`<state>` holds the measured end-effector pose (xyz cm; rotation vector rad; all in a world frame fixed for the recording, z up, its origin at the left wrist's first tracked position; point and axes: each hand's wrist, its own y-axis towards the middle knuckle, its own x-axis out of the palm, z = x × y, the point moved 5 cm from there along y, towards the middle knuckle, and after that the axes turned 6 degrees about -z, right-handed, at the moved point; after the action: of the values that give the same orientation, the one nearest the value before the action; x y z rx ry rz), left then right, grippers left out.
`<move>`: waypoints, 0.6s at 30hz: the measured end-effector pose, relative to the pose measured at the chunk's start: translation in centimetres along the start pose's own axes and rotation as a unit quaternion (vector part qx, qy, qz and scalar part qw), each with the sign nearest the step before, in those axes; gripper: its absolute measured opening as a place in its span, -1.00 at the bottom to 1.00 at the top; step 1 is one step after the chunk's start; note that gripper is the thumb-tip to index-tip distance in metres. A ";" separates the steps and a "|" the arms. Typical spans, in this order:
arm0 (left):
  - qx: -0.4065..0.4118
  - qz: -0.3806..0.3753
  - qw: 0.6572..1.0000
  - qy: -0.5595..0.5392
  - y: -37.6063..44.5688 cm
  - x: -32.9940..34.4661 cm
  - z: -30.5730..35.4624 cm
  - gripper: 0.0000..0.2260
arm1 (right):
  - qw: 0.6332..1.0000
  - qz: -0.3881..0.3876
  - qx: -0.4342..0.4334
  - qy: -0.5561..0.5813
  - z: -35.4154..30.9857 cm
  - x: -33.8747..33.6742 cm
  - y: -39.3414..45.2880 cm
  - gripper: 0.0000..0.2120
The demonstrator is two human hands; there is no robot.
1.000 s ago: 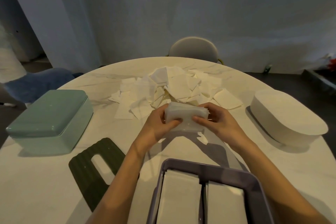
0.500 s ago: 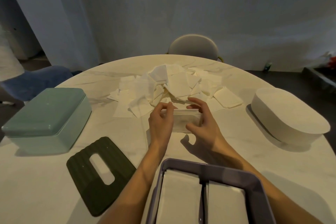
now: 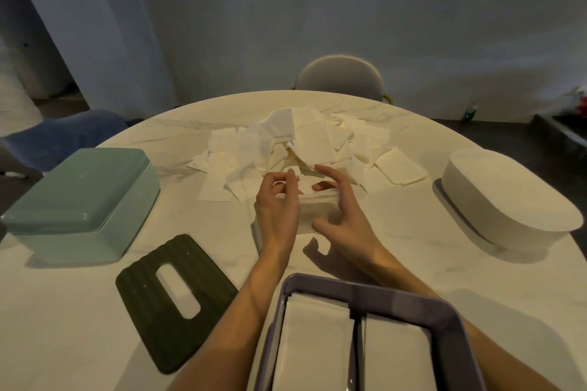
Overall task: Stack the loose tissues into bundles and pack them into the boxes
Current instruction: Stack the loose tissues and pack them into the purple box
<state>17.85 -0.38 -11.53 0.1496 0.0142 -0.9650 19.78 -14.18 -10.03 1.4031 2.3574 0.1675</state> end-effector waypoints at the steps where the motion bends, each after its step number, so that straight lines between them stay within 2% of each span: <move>1: -0.005 0.001 1.000 0.007 0.1 0.0 -0.2 -0.82 | 1.000 -0.001 -0.006 -0.010 -0.1 -0.1 0.0 -0.22; 7: -0.033 0.011 0.999 -0.022 0.4 -0.5 -1.0 -0.89 | 0.992 -0.026 -0.049 -0.117 -0.3 -0.1 -0.5 -0.24; 9: -0.030 0.009 0.999 -0.023 0.2 -0.5 -0.7 -0.85 | 0.987 -0.025 -0.070 -0.140 -0.2 -0.3 -0.7 -0.23; 14: -0.023 -0.004 0.999 -0.024 -0.3 -0.5 0.1 -0.76 | 0.974 -0.018 -0.083 -0.210 0.0 -0.9 -1.2 -0.38; 18: -0.010 -0.009 1.000 -0.024 -0.2 -0.3 0.1 -0.75 | 0.975 -0.061 -0.049 -0.209 0.5 -0.9 -1.2 -0.24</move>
<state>17.53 -0.24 -11.47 0.1085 -0.0196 -0.9869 19.35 -15.59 -10.55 1.1162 2.0466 -0.0433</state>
